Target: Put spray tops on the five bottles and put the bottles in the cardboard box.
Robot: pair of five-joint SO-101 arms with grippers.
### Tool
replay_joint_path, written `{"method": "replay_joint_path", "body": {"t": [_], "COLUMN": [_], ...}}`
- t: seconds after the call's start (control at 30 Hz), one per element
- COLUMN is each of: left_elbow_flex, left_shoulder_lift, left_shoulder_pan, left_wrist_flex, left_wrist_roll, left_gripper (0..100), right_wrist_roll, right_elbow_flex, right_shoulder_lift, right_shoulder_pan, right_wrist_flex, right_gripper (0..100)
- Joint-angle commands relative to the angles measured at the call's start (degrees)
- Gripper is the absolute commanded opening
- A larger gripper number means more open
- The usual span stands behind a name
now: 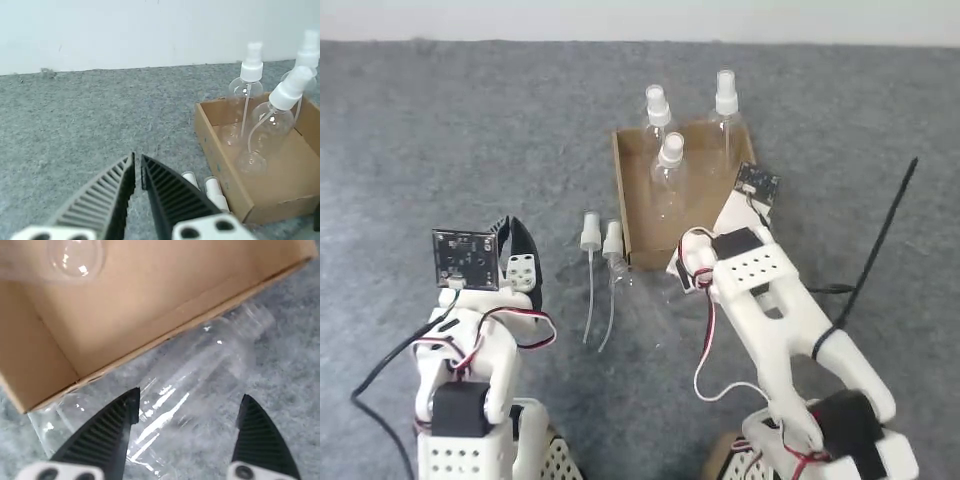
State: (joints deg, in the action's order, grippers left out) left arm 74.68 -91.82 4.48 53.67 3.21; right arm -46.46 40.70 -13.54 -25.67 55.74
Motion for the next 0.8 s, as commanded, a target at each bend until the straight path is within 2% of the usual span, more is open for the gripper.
{"method": "replay_joint_path", "body": {"t": [0.0, 0.2, 0.4, 0.53, 0.77], "left_elbow_flex": [-0.22, -0.22, -0.22, -0.22, -0.31], "left_shoulder_lift": [-0.70, -0.70, -0.70, -0.70, -0.35], "left_shoulder_pan": [-0.26, -0.26, -0.26, -0.26, -0.26], "left_wrist_flex": [-1.58, -1.58, -1.58, -1.58, -1.58], "left_wrist_roll": [-0.09, -0.09, -0.09, -0.09, -0.09], "left_gripper": [1, 1, 1, 1, 1], "right_wrist_roll": [-0.62, -2.02, -1.49, 4.66, 20.84], "right_elbow_flex": [-0.35, 0.97, 5.19, 6.68, 6.33], "right_shoulder_lift": [1.45, 3.74, 3.65, 3.65, 3.56], "right_shoulder_pan": [0.31, 1.89, 9.80, 15.69, 32.48], "right_wrist_flex": [-1.71, -2.51, -2.77, -2.33, -2.77], "right_gripper": [26.4, 26.1, 25.9, 24.6, 4.3]}}
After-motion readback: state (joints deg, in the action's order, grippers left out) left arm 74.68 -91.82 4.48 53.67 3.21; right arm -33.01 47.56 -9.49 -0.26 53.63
